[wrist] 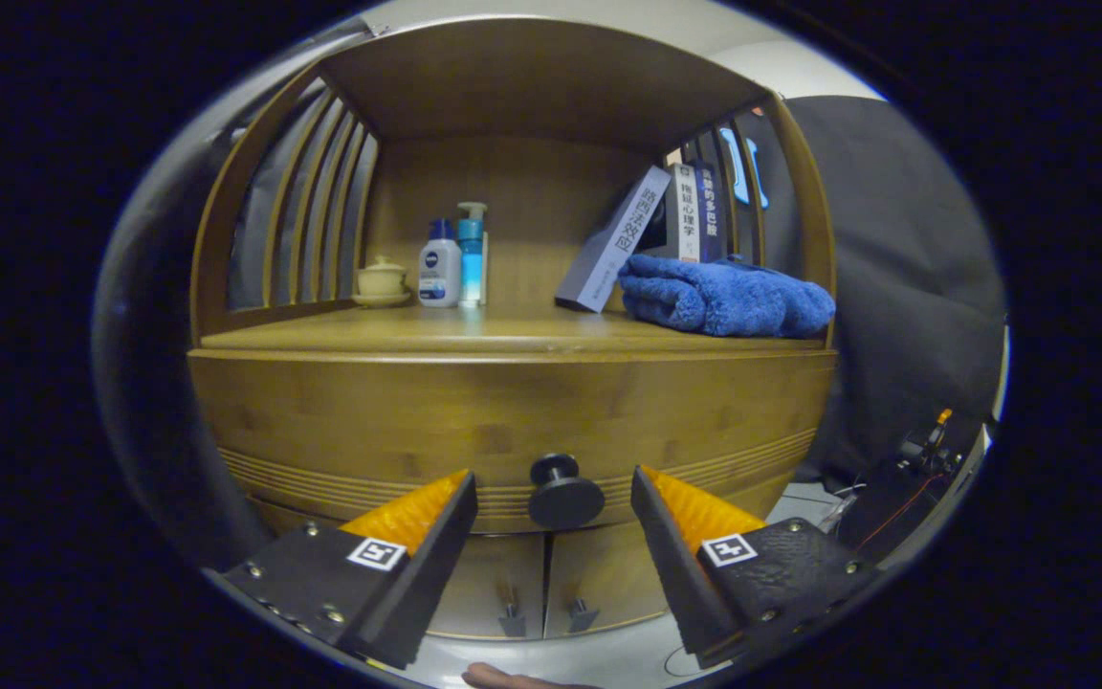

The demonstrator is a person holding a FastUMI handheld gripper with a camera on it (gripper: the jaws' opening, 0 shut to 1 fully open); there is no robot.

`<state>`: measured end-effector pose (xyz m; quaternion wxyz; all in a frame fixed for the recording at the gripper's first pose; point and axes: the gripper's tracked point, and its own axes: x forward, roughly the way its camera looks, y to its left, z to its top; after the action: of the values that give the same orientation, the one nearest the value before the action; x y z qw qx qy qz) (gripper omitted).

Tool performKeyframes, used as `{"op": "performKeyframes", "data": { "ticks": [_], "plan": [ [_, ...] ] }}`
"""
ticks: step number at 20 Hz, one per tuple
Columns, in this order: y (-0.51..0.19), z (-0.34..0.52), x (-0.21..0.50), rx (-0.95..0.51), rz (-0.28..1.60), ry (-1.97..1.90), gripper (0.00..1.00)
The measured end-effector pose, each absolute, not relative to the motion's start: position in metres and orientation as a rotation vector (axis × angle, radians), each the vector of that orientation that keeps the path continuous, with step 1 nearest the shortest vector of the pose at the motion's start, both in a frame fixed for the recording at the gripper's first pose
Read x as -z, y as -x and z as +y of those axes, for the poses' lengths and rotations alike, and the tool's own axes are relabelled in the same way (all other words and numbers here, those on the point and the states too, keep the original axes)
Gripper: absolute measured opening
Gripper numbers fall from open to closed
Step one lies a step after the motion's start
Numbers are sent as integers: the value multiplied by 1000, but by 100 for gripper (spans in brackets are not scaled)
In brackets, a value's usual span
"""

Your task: Pull open the drawer, take out the items inside it, and place them on the countertop above the cabinet.

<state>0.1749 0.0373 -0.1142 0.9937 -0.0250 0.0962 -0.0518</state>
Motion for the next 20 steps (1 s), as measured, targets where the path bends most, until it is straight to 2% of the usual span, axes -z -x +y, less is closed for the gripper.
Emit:
{"op": "performKeyframes", "data": {
  "ticks": [1,3,5,7,10,11,20],
  "plan": [
    [-177,45,121,43,230,20,81],
    [-187,36,115,41,164,-46,64],
    [-184,35,113,10,158,-77,41],
    [-181,34,118,-3,198,-95,36],
    [-173,31,117,8,214,-55,36],
    [-166,31,116,-3,214,-59,29],
    [-71,23,116,-30,230,-84,29]
  ]
}}
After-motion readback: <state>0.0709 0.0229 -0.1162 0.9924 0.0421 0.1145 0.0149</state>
